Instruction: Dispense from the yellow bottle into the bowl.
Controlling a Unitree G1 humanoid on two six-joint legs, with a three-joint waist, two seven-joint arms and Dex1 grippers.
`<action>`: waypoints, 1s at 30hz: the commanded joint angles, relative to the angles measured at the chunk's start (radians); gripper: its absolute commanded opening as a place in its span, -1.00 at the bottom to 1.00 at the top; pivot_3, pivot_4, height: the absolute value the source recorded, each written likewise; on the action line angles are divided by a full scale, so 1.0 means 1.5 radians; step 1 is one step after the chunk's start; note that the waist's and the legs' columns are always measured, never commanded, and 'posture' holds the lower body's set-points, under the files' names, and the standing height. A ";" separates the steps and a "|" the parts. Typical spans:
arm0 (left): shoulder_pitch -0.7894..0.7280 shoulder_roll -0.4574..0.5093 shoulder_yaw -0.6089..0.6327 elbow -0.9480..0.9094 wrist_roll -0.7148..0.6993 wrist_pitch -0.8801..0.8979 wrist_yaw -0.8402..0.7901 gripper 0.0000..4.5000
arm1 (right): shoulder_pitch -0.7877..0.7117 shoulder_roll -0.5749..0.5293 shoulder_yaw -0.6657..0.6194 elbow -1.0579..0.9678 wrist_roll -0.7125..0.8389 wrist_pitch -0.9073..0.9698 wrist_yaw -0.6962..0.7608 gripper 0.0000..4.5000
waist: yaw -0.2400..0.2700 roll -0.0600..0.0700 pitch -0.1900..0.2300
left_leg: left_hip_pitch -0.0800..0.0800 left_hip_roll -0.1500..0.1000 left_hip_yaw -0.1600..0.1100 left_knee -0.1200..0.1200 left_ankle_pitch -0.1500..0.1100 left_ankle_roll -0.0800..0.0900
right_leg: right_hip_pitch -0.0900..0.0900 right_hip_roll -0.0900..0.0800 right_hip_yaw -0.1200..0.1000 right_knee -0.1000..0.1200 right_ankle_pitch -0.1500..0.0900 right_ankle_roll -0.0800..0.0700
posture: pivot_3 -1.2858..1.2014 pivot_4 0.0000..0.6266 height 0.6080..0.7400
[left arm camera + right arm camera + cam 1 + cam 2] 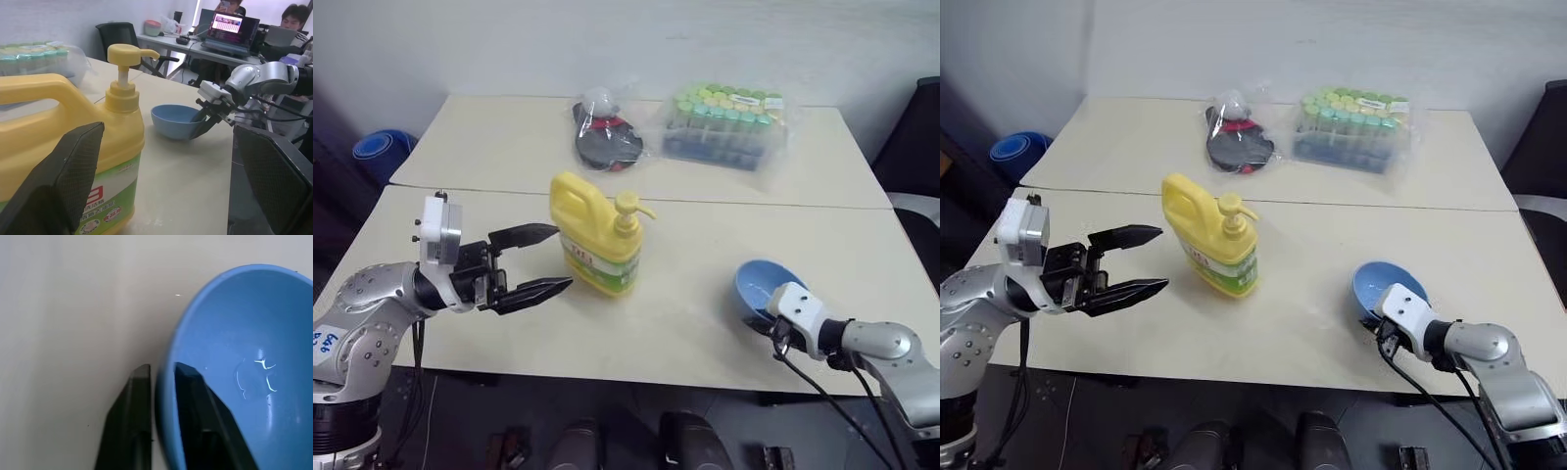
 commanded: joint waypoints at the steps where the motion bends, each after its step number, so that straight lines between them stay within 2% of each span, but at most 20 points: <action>1: 0.007 0.003 0.006 -0.022 0.003 -0.014 -0.007 1.00 | -0.002 0.013 -0.016 0.000 0.011 -0.013 -0.006 -0.16 | 0.000 0.000 0.000 | 0.000 0.000 0.000 0.000 0.000 0.000 | 0.000 0.000 0.000 0.000 0.000 0.000 | 0.03 -0.52 1.00; 6: 0.018 0.000 0.006 -0.029 0.003 -0.016 -0.008 1.00 | 0.007 0.055 -0.052 0.004 0.053 -0.038 -0.004 0.58 | 0.000 0.000 0.000 | 0.000 0.000 0.000 0.000 0.000 0.000 | 0.000 0.000 0.000 0.000 0.000 0.000 | 0.03 -0.52 1.00; 10: 0.020 0.000 0.000 -0.028 0.006 -0.018 -0.013 1.00 | 0.022 0.059 -0.047 0.004 0.060 -0.048 0.014 0.58 | 0.001 0.000 0.000 | 0.000 0.000 0.000 0.000 0.000 0.000 | 0.000 0.000 0.000 0.000 0.000 0.000 | 0.03 -0.52 1.00; 18: 0.014 0.024 -0.015 -0.030 -0.007 -0.002 -0.070 1.00 | 0.022 0.098 -0.018 0.052 0.009 -0.071 -0.045 0.58 | 0.000 0.000 0.000 | 0.000 0.000 0.000 0.000 0.000 0.000 | 0.000 0.000 0.000 0.000 0.000 0.000 | 0.03 -0.52 1.00; 21: 0.008 0.044 -0.026 -0.034 -0.013 -0.001 -0.112 1.00 | 0.021 0.114 -0.010 0.075 -0.002 -0.098 -0.051 0.32 | -0.001 0.000 0.000 | 0.000 0.000 0.000 0.000 0.000 0.000 | 0.000 0.000 0.000 0.000 0.000 0.000 | 0.03 -0.52 1.00; 25: -0.005 0.053 -0.047 -0.034 -0.006 -0.004 -0.144 1.00 | 0.027 0.121 0.001 0.097 -0.014 -0.132 -0.051 -0.29 | -0.002 0.000 0.000 | 0.000 0.000 0.000 0.000 0.000 0.000 | 0.000 0.000 0.001 0.000 0.000 0.000 | 0.03 -0.52 1.00; 30: -0.030 0.040 -0.049 -0.024 -0.010 -0.001 -0.128 1.00 | 0.011 0.115 -0.006 0.096 -0.021 -0.177 -0.053 -0.98 | -0.004 -0.003 -0.001 | 0.001 0.000 0.001 0.000 0.000 0.000 | 0.000 0.000 0.001 0.001 0.000 0.000 | 0.03 -0.52 1.00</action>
